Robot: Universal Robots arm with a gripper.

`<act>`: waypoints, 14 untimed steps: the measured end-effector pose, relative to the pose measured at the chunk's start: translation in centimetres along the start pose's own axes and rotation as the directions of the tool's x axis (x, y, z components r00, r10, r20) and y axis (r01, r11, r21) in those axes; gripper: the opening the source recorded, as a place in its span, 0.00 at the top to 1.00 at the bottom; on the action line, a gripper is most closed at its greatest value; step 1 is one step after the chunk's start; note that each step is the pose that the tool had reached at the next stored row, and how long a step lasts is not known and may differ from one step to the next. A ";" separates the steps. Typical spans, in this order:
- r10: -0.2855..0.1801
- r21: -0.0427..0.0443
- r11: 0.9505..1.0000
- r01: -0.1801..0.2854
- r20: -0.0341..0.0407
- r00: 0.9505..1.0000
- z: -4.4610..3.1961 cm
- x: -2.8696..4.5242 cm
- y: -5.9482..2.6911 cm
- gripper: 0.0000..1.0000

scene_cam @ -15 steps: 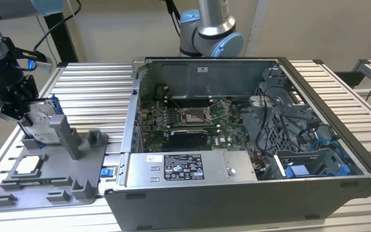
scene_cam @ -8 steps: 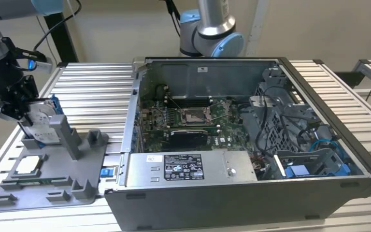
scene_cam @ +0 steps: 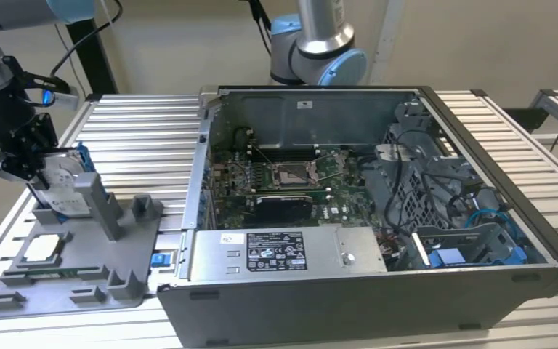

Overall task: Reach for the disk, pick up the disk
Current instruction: 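Pick up the disk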

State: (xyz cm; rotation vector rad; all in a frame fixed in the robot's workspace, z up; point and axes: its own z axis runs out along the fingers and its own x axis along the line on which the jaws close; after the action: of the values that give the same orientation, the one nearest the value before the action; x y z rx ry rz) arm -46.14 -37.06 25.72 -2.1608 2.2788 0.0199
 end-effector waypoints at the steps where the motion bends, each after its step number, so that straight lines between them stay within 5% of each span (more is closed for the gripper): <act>1: 0.000 0.000 1.000 0.000 0.000 1.000 0.00 0.00 0.00 1.00; 14: 0.000 0.003 1.000 0.000 0.002 1.000 -0.24 -0.04 -0.01 1.00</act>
State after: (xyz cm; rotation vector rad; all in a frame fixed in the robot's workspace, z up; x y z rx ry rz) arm -46.13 -37.03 25.97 -2.1575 2.2764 0.0185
